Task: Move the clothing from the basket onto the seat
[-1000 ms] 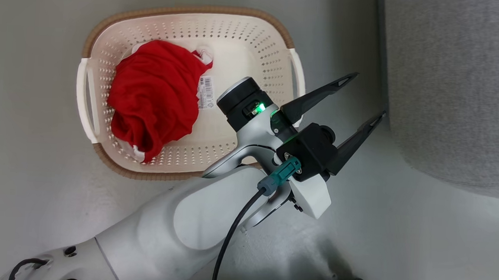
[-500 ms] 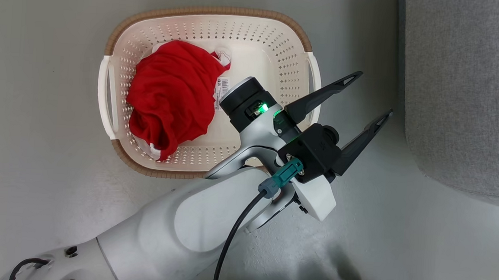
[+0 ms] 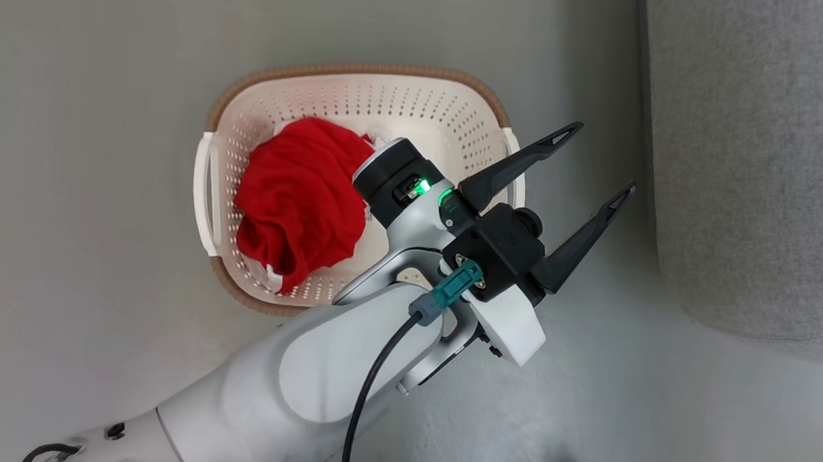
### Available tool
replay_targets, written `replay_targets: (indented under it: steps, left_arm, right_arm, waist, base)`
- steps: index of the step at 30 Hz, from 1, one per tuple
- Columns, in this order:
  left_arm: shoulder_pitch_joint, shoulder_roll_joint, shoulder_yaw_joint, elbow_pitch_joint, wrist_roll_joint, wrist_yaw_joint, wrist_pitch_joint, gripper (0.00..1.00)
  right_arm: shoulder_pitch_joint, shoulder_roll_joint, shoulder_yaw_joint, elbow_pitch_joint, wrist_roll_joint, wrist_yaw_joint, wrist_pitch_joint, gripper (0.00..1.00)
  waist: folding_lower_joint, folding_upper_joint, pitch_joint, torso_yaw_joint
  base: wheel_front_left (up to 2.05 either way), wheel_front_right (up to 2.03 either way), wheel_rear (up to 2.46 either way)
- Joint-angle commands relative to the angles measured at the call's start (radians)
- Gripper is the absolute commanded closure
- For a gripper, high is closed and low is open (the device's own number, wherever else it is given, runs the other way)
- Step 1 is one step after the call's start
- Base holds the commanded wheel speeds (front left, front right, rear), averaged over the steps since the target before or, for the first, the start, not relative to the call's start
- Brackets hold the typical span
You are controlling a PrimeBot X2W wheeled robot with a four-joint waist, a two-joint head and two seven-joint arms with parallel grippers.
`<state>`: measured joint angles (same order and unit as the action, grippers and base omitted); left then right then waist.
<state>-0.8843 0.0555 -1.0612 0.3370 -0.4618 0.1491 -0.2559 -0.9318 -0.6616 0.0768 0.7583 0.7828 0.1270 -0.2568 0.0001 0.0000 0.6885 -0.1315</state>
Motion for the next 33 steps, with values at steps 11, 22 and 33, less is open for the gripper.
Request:
replay_targets:
  steps: [11, 22, 33]
  left_arm:
    - [0.106, -0.005, 0.109, -0.014, 0.008, -0.025, -0.006, 0.00]
    - [0.290, -0.005, 0.275, 0.028, 0.045, -0.055, -0.006, 0.00]
    - [0.440, -0.005, 0.459, 0.042, 0.115, -0.088, -0.006, 0.00]
  right_arm:
    - [0.193, 0.016, 0.012, -0.142, -0.042, 0.004, -0.005, 0.00]
    - [0.350, 0.086, 0.059, -0.223, -0.105, 0.004, -0.005, 0.00]
    - [0.466, 0.133, 0.101, -0.301, -0.125, 0.004, -0.005, 0.00]
  waist:
    - [0.0000, 0.0000, -0.186, 0.010]
    - [0.0000, 0.0000, -0.410, 0.057]
    - [0.0000, 0.0000, -0.517, 0.104]
  base:
    - [0.00, 0.00, 0.00]
    - [0.00, 0.00, 0.00]
    - [0.00, 0.00, 0.00]
